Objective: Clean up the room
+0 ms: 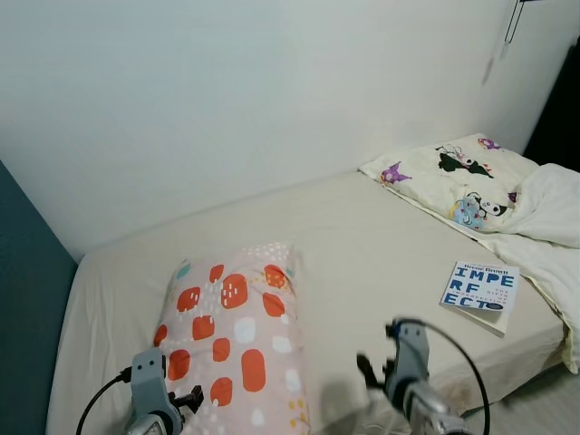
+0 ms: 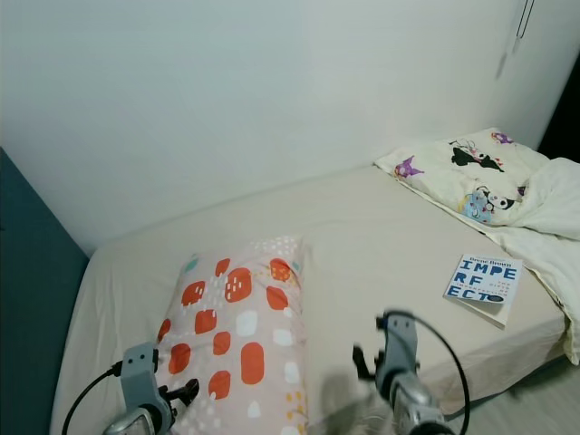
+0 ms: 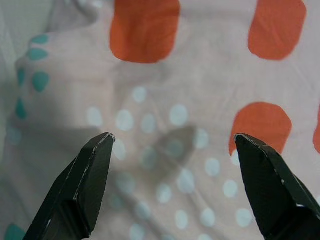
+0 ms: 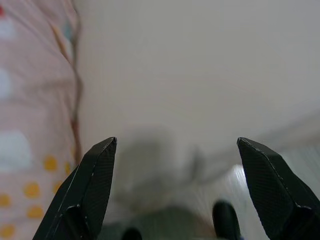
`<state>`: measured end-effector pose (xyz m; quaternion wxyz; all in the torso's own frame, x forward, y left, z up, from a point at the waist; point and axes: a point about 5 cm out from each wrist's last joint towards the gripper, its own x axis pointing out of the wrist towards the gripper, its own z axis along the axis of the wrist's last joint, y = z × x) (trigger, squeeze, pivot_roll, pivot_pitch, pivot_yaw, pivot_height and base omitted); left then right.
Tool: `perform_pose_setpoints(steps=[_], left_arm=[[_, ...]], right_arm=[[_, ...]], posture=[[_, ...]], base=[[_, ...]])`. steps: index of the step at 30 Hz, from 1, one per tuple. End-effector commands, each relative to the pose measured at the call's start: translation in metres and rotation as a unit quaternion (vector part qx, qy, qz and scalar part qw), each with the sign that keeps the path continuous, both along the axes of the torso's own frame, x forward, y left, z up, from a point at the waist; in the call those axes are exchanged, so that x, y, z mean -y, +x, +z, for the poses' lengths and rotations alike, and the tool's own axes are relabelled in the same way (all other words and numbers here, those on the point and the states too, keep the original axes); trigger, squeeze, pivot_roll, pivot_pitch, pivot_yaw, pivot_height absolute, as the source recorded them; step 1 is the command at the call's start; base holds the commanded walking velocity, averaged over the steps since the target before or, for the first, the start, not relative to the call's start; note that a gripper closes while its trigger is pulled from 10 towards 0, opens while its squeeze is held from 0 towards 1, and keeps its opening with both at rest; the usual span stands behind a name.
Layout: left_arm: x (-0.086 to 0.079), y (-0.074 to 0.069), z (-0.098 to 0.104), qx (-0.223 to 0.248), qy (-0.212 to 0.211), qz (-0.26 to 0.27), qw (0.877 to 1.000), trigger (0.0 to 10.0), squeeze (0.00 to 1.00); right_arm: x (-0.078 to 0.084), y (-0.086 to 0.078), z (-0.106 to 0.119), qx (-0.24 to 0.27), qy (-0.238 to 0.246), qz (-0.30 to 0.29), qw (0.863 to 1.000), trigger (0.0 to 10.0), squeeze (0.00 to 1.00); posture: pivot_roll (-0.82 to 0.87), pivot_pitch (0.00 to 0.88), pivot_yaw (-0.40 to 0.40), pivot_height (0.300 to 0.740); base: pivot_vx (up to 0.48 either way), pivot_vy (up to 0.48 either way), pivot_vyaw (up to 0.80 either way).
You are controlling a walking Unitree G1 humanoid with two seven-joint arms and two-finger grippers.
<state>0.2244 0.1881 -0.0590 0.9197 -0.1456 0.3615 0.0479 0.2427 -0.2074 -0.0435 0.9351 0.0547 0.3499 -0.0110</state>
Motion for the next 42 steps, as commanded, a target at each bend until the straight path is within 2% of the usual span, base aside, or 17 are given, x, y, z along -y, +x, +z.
perform_pose_setpoints(steps=[1, 2, 9, 13, 18, 42], left_arm=[[0.002, -0.005, -0.003, -0.009, 0.024, -0.020, 0.999, 10.0, 0.00], [0.004, -0.005, -0.004, -0.011, 0.027, -0.028, 0.999, 10.0, 0.00], [0.010, -0.005, -0.005, -0.016, 0.011, -0.037, 0.999, 10.0, 0.00], [0.015, -0.012, -0.010, -0.052, 0.009, -0.042, 0.998, 10.0, 0.00], [0.014, -0.012, -0.010, -0.048, 0.014, -0.043, 0.998, 10.0, 0.00], [0.015, -0.014, -0.011, -0.041, 0.002, -0.070, 0.997, 10.0, 0.00]], right_arm=[[-0.002, -0.012, -0.010, -0.031, 0.000, -0.007, 1.000, 10.0, 0.00], [0.000, -0.019, -0.014, -0.043, 0.001, -0.016, 0.999, 10.0, 0.00], [0.003, -0.027, -0.018, -0.055, 0.010, -0.035, 0.998, 10.0, 0.00], [0.003, -0.027, -0.019, -0.058, 0.013, -0.041, 0.997, 10.0, 0.00], [0.003, -0.027, -0.019, -0.058, 0.014, -0.046, 0.997, 10.0, 0.00], [0.006, -0.013, -0.010, -0.040, 0.010, -0.059, 0.997, 10.0, 0.00]], posture=[[-0.10, 0.000, 0.042, 0.739], [-0.10, 0.000, 0.043, 0.739], [-0.11, 0.000, 0.043, 0.739], [-0.11, 0.000, 0.044, 0.739], [-0.11, 0.000, 0.044, 0.739], [-0.12, 0.000, 0.054, 0.739]], base=[[0.000, 0.000, 0.72], [0.000, 0.000, 0.72], [0.000, 0.000, 0.72], [-0.240, 0.000, 0.72], [-0.480, 0.000, 0.71], [0.000, 0.000, 0.69]])
